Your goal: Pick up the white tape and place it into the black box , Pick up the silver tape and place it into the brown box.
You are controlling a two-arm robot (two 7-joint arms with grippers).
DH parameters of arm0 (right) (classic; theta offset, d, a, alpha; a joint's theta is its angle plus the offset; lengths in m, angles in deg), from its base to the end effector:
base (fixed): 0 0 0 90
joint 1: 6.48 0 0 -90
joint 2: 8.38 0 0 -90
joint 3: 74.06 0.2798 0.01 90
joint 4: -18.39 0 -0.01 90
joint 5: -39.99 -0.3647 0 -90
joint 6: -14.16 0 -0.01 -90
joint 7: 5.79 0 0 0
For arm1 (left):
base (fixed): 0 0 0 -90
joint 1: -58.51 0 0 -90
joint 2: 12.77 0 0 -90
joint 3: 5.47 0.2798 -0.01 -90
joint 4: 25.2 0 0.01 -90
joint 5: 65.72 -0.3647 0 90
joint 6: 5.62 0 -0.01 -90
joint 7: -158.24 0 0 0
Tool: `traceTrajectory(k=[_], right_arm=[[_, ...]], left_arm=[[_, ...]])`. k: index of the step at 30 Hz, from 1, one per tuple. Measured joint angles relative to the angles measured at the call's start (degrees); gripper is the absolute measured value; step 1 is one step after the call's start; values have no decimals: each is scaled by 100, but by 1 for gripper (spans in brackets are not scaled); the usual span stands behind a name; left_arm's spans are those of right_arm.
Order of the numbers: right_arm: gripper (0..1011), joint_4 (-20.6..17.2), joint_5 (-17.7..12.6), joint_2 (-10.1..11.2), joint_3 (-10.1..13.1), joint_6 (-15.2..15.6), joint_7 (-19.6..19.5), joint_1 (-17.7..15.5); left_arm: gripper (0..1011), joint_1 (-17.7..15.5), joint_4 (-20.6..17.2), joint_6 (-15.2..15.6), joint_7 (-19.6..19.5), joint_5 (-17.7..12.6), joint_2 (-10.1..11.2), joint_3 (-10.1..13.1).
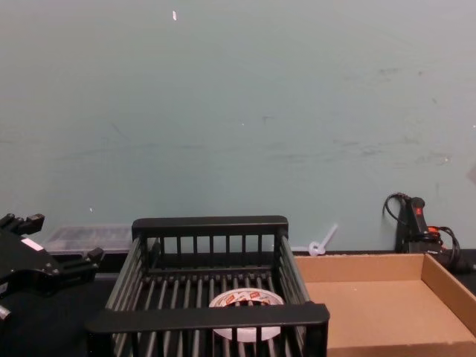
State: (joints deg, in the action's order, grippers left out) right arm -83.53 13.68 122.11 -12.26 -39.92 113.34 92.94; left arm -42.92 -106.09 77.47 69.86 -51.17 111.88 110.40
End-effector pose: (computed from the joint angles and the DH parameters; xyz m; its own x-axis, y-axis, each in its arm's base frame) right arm 0.3737 -0.0038 -0.2249 0.7896 -0.6094 -0.0719 0.4471 0.6516 -0.6127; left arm 0.4092 0.0621 -0.3048 0.2923 0.8802 0.3738 -0.9552 0.2873 0.0705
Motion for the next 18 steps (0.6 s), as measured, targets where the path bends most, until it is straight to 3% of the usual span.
traceTrajectory(k=[18], right_arm=[[1002,355,-103,11,-439,96,99,372]], left_arm=[[1001,0,0,0,0,0,0,0]])
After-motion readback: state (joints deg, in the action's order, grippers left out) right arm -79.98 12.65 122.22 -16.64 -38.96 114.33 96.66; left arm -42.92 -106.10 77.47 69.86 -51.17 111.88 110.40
